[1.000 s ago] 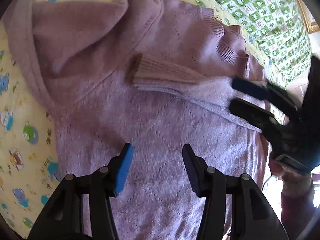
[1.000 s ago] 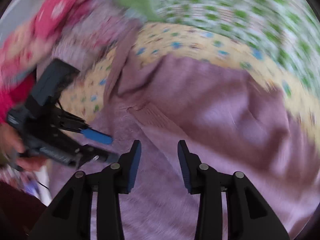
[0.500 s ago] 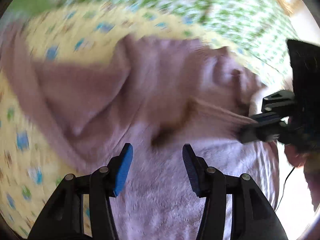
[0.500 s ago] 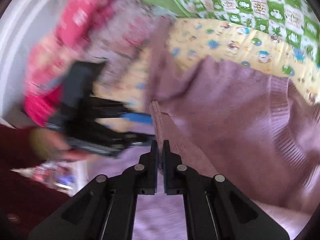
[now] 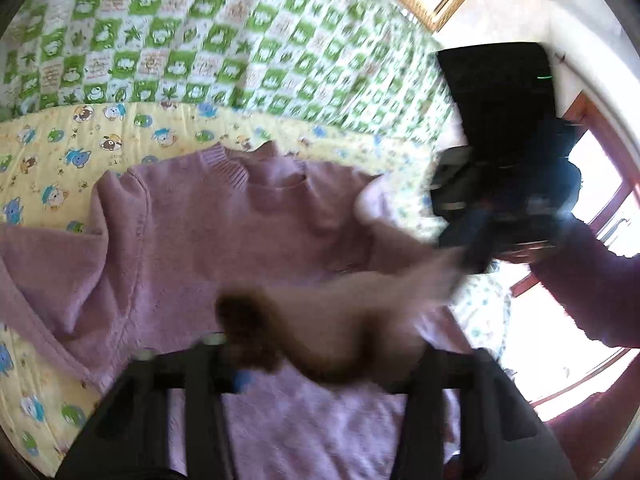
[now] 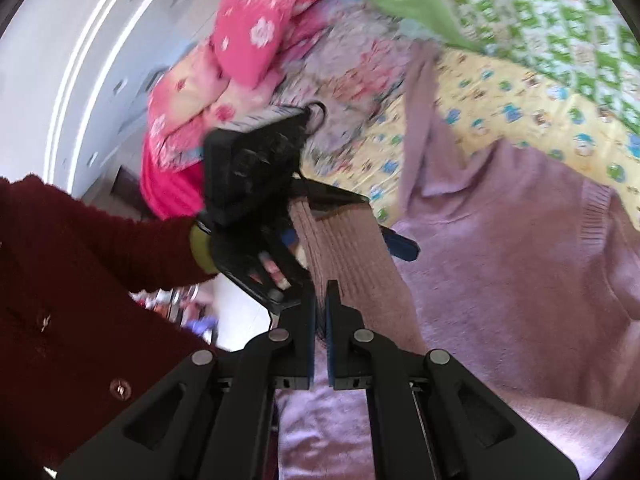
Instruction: Fold small clothes
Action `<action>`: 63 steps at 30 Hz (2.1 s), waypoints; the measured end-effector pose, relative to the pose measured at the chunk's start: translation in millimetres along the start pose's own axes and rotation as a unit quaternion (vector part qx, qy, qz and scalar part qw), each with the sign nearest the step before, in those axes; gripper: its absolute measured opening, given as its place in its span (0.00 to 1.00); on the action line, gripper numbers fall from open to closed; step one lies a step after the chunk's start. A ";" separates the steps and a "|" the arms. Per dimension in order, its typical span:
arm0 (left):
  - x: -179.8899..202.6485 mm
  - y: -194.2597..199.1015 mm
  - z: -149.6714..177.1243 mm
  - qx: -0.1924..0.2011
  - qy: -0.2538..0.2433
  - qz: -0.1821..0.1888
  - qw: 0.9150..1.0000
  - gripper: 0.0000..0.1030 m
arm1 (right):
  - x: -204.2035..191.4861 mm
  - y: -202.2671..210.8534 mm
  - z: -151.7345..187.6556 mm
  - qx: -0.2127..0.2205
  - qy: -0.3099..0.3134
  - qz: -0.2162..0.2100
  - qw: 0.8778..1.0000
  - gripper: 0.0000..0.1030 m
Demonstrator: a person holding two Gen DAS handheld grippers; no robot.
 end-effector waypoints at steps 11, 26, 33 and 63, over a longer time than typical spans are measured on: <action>-71.4 -42.5 100.7 -0.129 0.119 -0.153 0.972 0.12 | 143.7 13.6 21.9 0.143 -0.200 0.252 0.936 0.20; -69.6 -97.5 69.2 -0.140 0.103 -0.163 0.971 0.34 | 168.4 169.6 229.7 0.359 -0.428 0.377 0.738 0.08; -112.3 -22.3 42.2 -0.069 0.147 -0.240 0.957 0.71 | 110.1 171.4 179.2 0.395 -0.338 0.372 0.769 0.15; -175.0 60.0 -143.5 0.036 0.122 -0.287 0.950 0.07 | 73.4 90.6 158.4 0.380 -0.325 0.298 0.813 0.18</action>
Point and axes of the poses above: each gripper's, at about its wrist camera, not at the fingertips, and y roughly against the way its jaws point, x to its right, z to its underside, the point moved 8 cm from there along -y, roughly the way its jaws point, and after that the axes turned 11 degrees about -z, right-handed, at the moved point
